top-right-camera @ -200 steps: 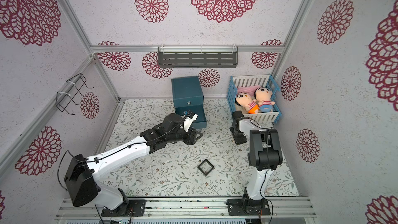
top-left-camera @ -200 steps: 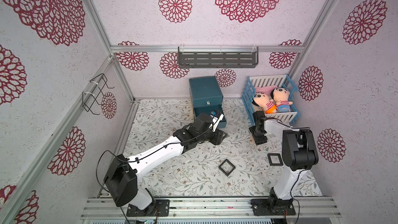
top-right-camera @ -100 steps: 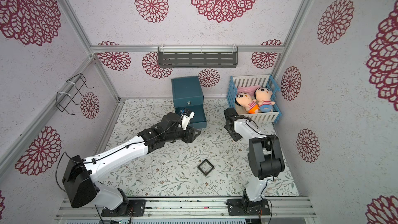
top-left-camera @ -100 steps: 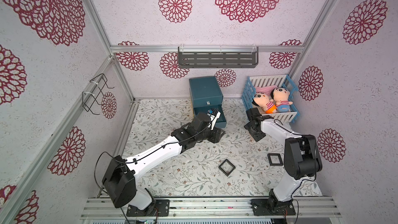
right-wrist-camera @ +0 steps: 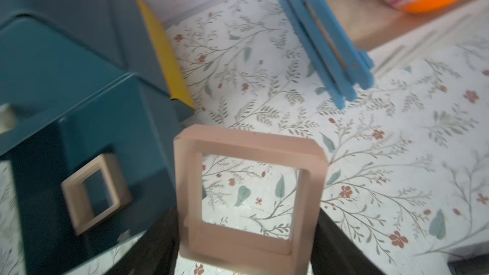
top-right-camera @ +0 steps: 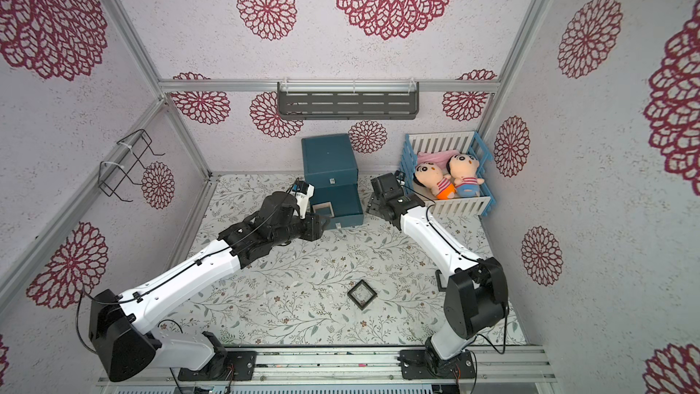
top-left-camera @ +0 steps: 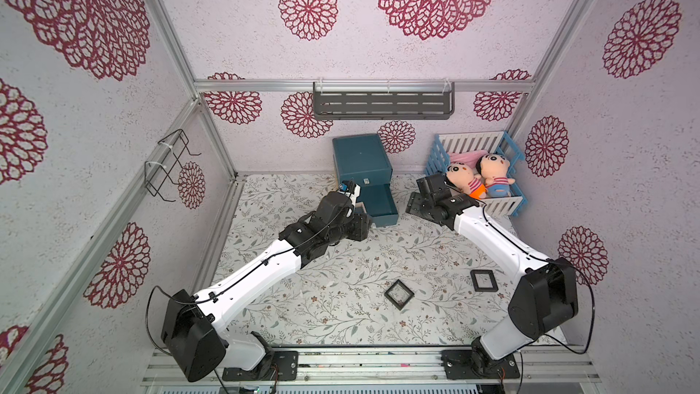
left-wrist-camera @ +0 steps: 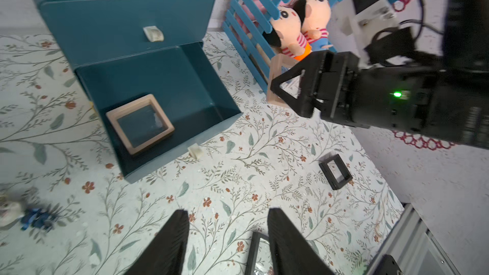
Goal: Place the brooch boxes into the drawer by color
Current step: Place the brooch box in the drawer.
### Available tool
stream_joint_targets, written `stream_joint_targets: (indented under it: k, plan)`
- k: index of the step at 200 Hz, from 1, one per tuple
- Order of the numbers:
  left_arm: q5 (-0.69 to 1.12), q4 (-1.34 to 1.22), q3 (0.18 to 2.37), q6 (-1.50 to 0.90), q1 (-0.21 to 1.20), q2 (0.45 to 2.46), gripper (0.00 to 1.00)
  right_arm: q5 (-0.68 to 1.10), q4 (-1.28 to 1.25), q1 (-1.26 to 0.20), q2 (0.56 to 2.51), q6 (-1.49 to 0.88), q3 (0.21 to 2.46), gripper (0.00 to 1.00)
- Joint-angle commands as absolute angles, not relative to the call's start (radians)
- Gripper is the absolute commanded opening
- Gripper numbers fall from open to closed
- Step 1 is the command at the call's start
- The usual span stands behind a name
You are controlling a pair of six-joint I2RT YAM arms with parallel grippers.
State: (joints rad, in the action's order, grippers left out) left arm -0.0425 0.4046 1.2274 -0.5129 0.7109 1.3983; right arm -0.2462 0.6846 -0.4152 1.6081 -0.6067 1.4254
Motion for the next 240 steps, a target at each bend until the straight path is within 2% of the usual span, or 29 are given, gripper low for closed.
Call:
stream_joint_targets:
  k: [1, 75, 184, 240]
  plan:
    - [-0.092, 0.468, 1.242, -0.545, 0.683, 1.378, 0.55, -0.164, 0.694, -0.448, 1.635, -0.450, 1.502, 0.41]
    - [-0.103, 0.492, 1.237, -0.589, 0.637, 1.349, 0.54, -0.076, 0.749, -0.507, 1.810, -0.320, 1.711, 0.38]
    - [-0.077, 0.461, 1.180, -0.629, 0.591, 1.307, 0.55, -0.065, 0.748, -0.514, 2.008, -0.293, 1.864, 0.37]
    - [-0.072, 0.446, 1.172, -0.639, 0.589, 1.310, 0.55, -0.114, 0.810, -0.521, 2.089, -0.285, 1.950, 0.36]
